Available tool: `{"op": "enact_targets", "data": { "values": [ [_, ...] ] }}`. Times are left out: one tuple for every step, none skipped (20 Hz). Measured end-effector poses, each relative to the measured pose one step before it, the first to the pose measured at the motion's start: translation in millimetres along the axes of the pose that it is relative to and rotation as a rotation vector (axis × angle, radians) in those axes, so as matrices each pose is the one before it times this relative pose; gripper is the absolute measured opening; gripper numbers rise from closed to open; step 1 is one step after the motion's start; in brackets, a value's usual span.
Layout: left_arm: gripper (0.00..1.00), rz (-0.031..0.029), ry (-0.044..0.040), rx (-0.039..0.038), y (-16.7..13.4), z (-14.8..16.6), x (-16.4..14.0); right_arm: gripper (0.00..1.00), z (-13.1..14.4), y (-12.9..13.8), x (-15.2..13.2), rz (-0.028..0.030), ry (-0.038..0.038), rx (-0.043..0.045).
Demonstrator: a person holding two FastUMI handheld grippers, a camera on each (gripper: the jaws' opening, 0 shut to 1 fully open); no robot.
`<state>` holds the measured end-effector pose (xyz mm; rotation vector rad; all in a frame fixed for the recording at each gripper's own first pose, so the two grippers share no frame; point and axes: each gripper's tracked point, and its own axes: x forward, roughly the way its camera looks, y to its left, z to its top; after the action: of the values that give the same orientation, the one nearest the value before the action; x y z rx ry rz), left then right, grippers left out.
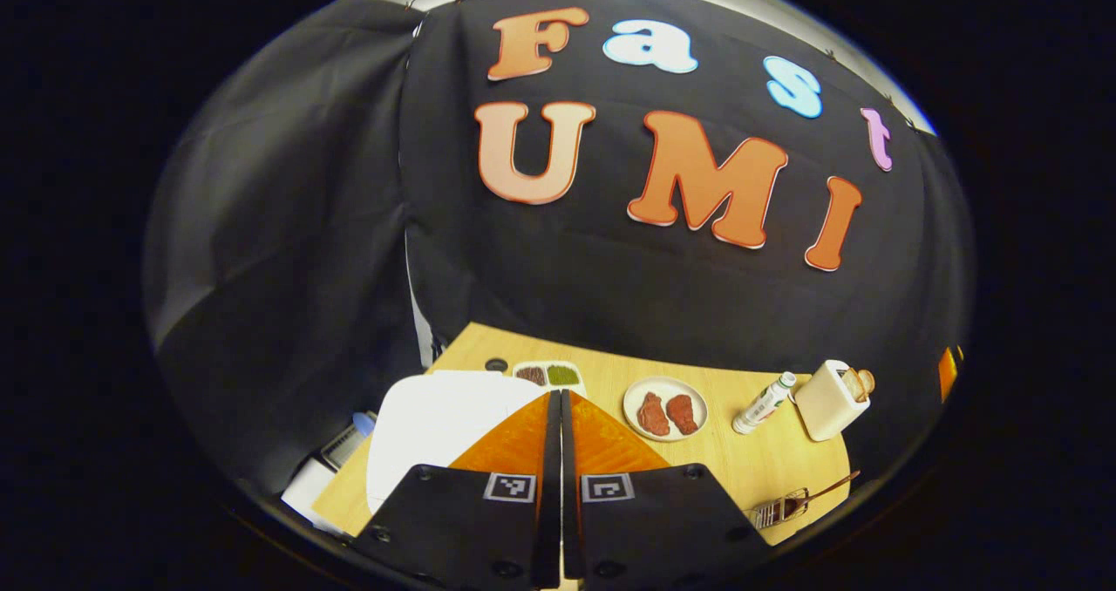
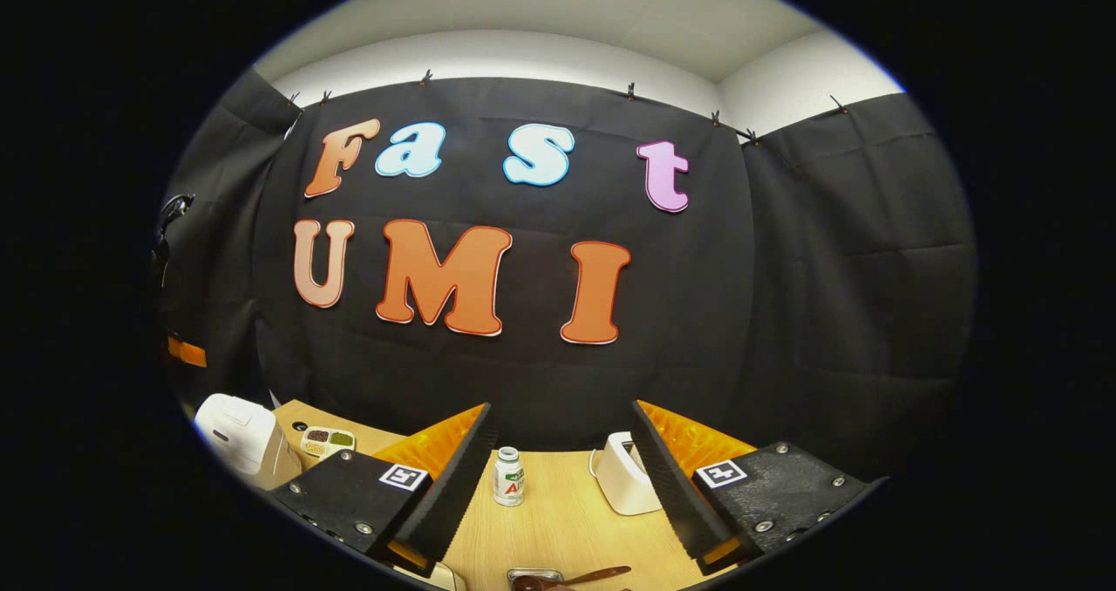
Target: Close the left gripper, press the button to open the rice cooker; take a wooden spoon from the chopstick holder with the right hand, scoop a spoonful of rice and pour it into the rice cooker, then put the wooden spoon back into the chopstick holder.
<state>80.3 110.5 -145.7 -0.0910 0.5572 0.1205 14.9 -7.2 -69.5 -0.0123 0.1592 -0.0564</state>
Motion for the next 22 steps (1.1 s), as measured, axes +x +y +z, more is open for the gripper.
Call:
{"op": "enact_targets", "data": {
  "values": [
    [0.06,0.00706,0.04171,-0.01834,9.32,-6.97,4.47,0.96,-4.5,-2.64,-2.41,-0.00633,0.00799,-0.0061],
    [0.05,0.00488,0.04134,-0.0179,7.62,-5.8,4.32,0.96,-4.31,-1.89,-2.71,-0.00621,0.01114,-0.00562],
    [0.06,0.01266,0.04454,-0.01821,9.76,-11.11,2.7,0.96,-4.99,-1.46,-1.05,-0.00699,0.01429,-0.00347],
    [0.06,0.00874,0.04184,-0.02103,8.4,-8.25,4.8,0.96,-6.13,-1.81,-1.06,-0.0059,0.01616,-0.00133],
    [0.05,0.00641,0.03936,-0.01563,9.21,-6.67,3.94,0.96,-6.94,-2.27,-3.21,-0.00355,0.01419,0.00047],
    [0.05,0.01101,0.03858,-0.01516,8.91,-8.21,6.03,0.96,-5.57,-2.9,-2.35,-0.00601,0.01211,-0.00051],
    [0.05,0.00135,0.03337,-0.0125,4.27,-9.1,6.32,0.96,-5.2,-1.94,-2.72,-0.00577,0.00767,-0.00011],
    [0.05,0.00342,0.03437,-0.01291,3.87,-7.63,4.95,0.96,-4.01,-2.38,-1.75,-0.00487,0.00705,0.00031],
    [0.05,-0.00595,0.03059,-0.01465,2.53,-8.18,4.17,0.96,-2.84,-0.94,-2.36,-0.00013,0.00681,0.00241],
    [0.05,-0.00445,0.03446,-0.00957,1.49,-7.47,3.91,0.96,-0.71,0.18,-2.78,0.00098,0.00307,0.00525],
    [0.05,-0.00408,0.03129,-0.00816,1.67,-10.86,5.25,0.96,-1.98,0.48,-0.4,-0.00054,0.00648,0.00628],
    [0.05,-0.01117,0.02853,-0.00749,0.2,-6.22,5.43,0.96,-0.25,0.55,-1.64,0.00408,0.0016,0.0086],
    [0.05,-0.00069,0.02893,-0.00874,3.33,-8.05,4.97,0.96,0.36,1.41,-2.41,0.00289,-0.00211,0.00464],
    [0.05,-0.00532,0.0109,-0.00508,3.15,-3.07,5.56,0.96,0.39,0.04,-2.74,-0.00145,-0.00395,-0.00017],
    [0.05,0.00648,0.00993,-0.00147,6.51,-2.98,6.92,0.96,1.24,-1.03,-2.31,-0.00308,-0.00324,-0.00237],
    [0.06,-0.0036,0.00993,-0.01257,4.53,-2.56,7.87,0.96,0.14,-0.94,-2.38,-0.00156,-0.00087,-0.00078],
    [0.05,-0.00531,0.032,-0.01963,1.94,-8.53,3.86,0.96,-0.44,-0.15,-2.3,-0.00051,0.00004,0.00023],
    [0.05,-0.01355,-0.0104,-0.02034,-0.63,3.09,0.93,0.96,-0.88,-1.47,-2.91,-0.00294,-0.00059,-0.00086],
    [0.06,-0.01061,-0.00136,-0.01142,0.55,0.93,2.72,0.96,-2.3,-2.79,-3.67,-0.00344,-0.00081,-0.00114],
    [0.06,0.00484,0.00669,0.00349,2.42,-0.85,0.87,0.96,-1.83,-1.69,-2.28,-0.00467,0.00202,-0.00002],
    [0.06,0.00987,0.00686,0.01981,3.42,-3.33,-1.06,0.96,0.1,1.68,-1.12,0.00149,0.00193,0.00587],
    [0.06,0.00793,-0.01058,0.02719,0.21,1.93,-0.47,0.96,-1.58,0.63,-0.43,0.00219,0.00057,0.01083]
  ]
}}
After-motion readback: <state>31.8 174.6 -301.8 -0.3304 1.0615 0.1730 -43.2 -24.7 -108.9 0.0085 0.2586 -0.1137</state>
